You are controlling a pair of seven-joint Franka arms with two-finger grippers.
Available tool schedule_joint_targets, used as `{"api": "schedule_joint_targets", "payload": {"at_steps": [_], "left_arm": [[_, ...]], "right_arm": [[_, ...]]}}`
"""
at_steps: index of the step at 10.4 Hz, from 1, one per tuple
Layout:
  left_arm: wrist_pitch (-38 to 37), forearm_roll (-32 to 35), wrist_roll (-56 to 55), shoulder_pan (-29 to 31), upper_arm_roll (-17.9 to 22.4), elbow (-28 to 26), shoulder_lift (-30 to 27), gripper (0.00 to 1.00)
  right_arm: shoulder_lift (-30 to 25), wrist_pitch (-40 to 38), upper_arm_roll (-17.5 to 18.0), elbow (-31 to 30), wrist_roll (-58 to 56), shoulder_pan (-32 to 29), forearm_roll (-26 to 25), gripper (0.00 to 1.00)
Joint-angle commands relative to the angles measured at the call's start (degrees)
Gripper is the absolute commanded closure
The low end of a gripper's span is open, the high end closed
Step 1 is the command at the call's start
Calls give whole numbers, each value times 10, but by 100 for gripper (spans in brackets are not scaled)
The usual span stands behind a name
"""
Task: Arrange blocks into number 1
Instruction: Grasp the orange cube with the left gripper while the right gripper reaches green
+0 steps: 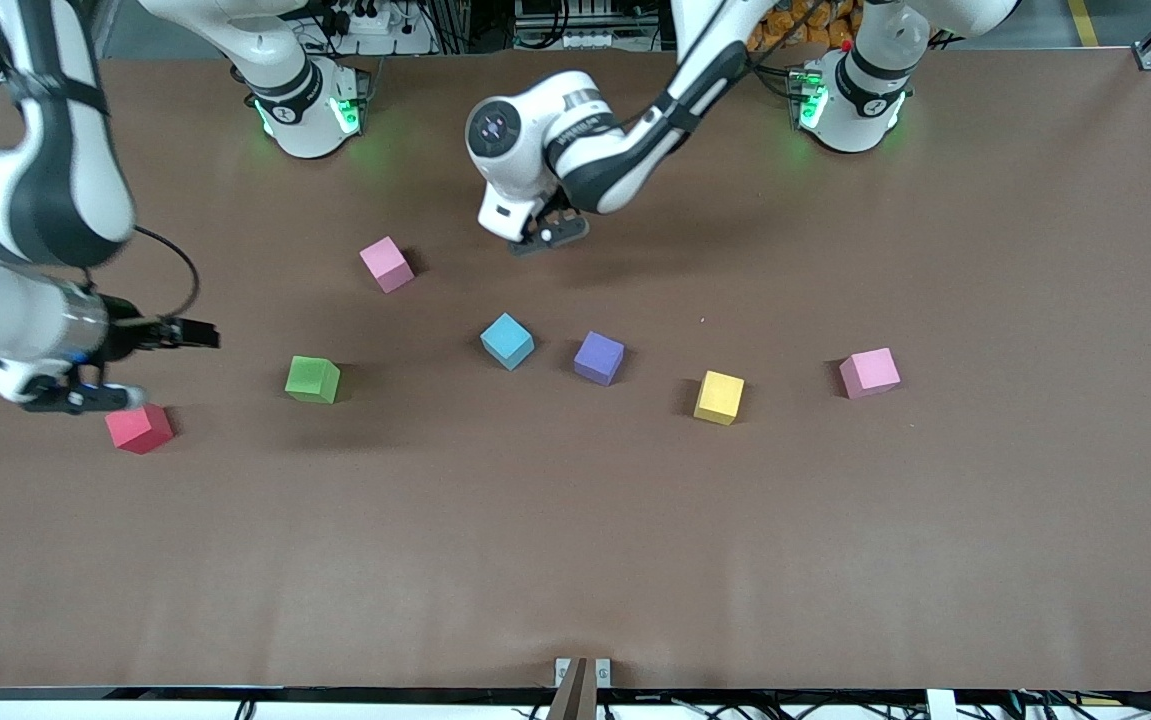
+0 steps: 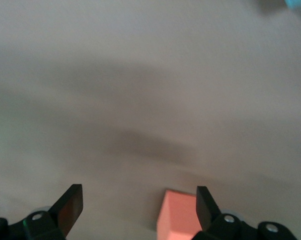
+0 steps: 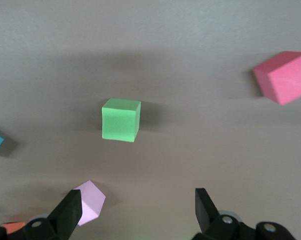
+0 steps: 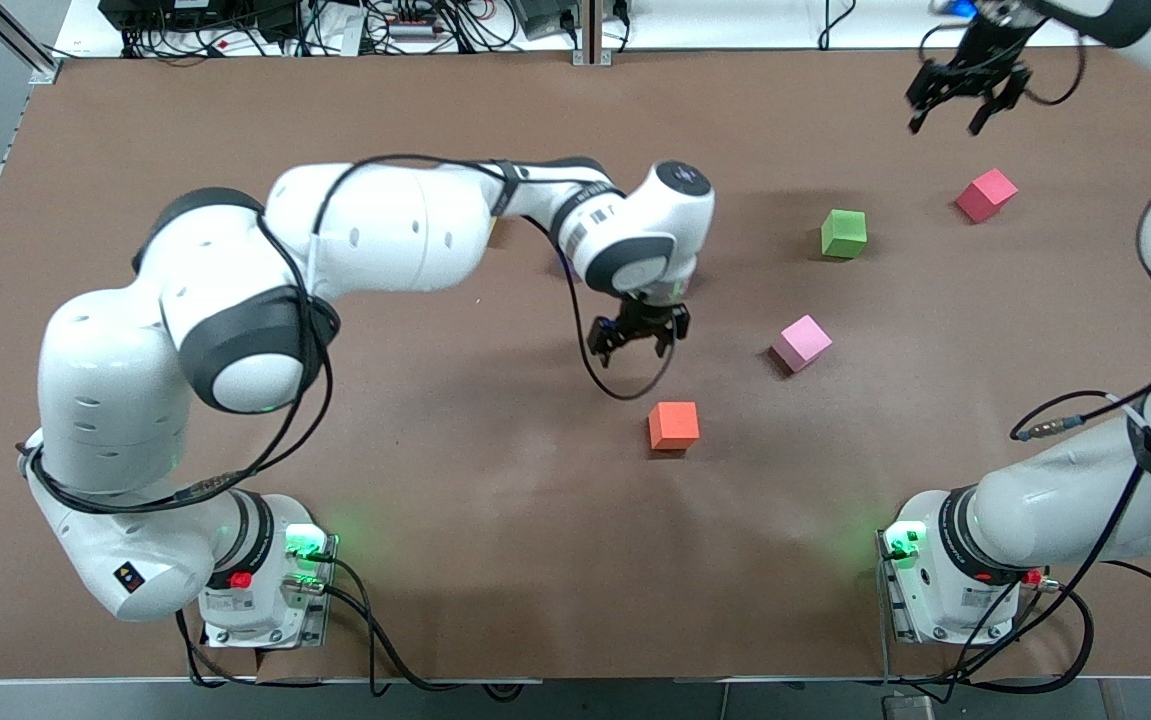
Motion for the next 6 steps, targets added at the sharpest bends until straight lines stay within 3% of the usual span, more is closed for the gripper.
{"api": "schedule_joint_targets", "payload": {"at_steps": [1,3,6], "left_arm": [[24,1,-24,-41,9,34,22,0],[55,2,-23,-57,10,35,31,0],[68,7,-20,-78,11,35,51,0]], "right_arm": [[27,33,-1,-26,37,23,28,0],[41,101,-1,-72,39,31,33,0],[50,104,0,-98,34,45,33,0]]}}
